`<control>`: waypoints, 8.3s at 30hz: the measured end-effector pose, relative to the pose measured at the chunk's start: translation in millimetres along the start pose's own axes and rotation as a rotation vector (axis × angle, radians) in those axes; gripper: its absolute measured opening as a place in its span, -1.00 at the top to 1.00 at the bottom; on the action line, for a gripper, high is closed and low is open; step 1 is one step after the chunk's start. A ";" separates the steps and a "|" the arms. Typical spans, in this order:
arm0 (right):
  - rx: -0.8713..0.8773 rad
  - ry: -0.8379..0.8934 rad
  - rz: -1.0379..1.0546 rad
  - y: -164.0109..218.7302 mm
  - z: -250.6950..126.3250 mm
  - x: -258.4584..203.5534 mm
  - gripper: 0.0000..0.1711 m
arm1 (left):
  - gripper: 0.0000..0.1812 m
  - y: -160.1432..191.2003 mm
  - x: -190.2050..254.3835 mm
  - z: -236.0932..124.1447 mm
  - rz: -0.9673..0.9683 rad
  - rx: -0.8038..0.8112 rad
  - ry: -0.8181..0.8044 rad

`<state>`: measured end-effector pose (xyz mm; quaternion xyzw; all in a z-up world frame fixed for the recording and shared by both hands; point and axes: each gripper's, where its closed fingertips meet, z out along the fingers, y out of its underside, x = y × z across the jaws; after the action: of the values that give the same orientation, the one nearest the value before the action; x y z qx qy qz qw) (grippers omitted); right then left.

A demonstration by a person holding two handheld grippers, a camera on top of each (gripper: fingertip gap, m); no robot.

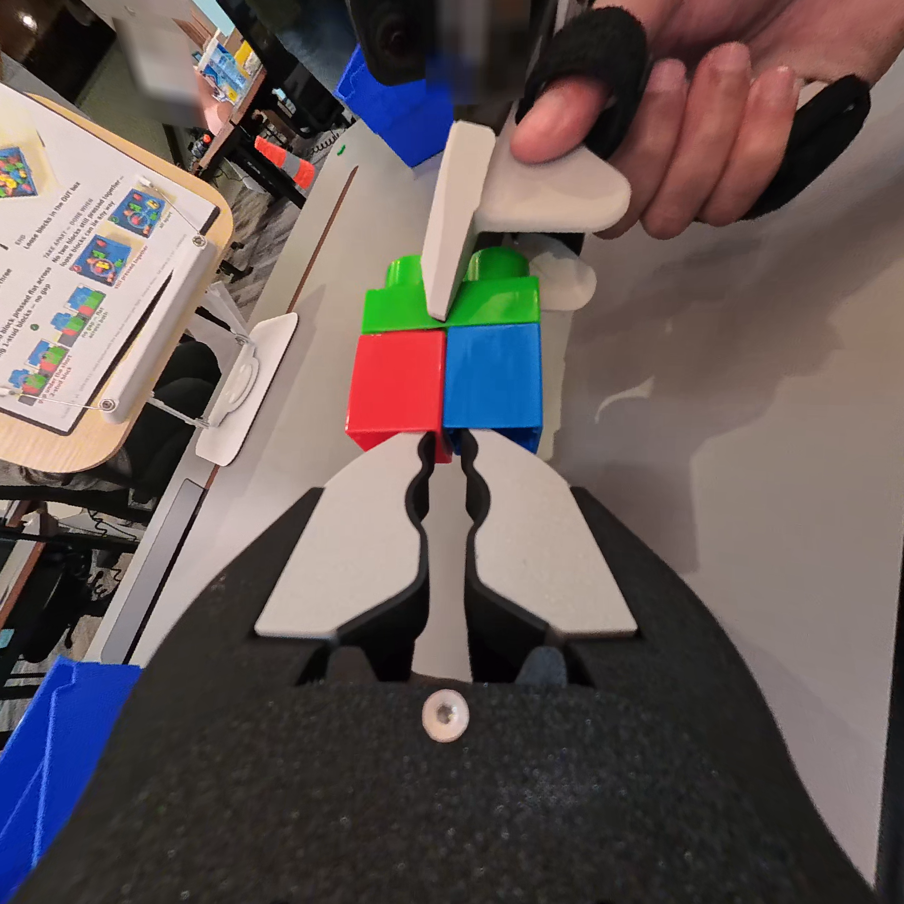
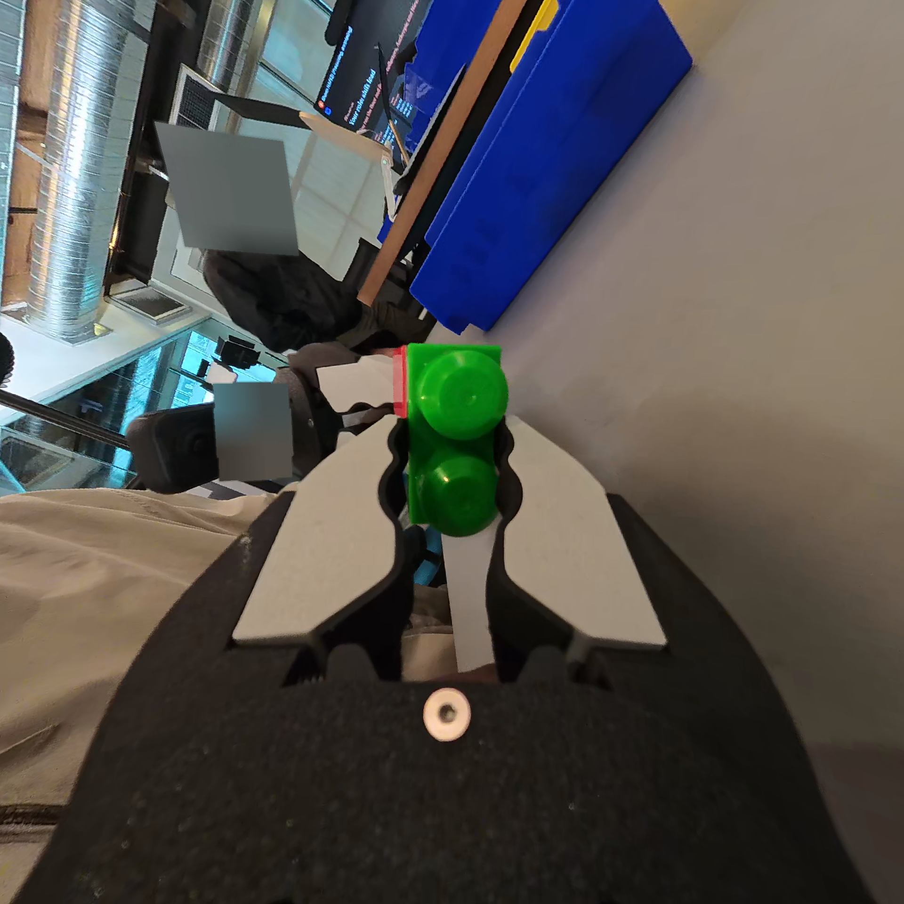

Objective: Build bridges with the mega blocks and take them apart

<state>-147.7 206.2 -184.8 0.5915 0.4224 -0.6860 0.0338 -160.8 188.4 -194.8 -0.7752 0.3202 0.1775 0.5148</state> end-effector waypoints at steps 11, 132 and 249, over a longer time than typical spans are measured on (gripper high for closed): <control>0.021 -0.063 0.044 1.4 2.0 -1.2 0.60 | 0.91 -3.6 3.2 -1.7 0.000 0.032 0.057; 0.307 1.058 -0.655 -55.7 -120.9 42.0 0.57 | -0.24 76.2 -71.7 -15.2 -0.869 -0.086 -0.484; 0.418 1.039 -0.755 -42.2 -133.9 32.0 0.08 | 0.06 63.0 -58.2 -21.8 -0.844 -0.090 -0.519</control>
<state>-75.4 330.7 -181.4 0.6504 0.4202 -0.3446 -0.5308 -247.4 170.1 -193.8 -0.7889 -0.1681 0.1542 0.5706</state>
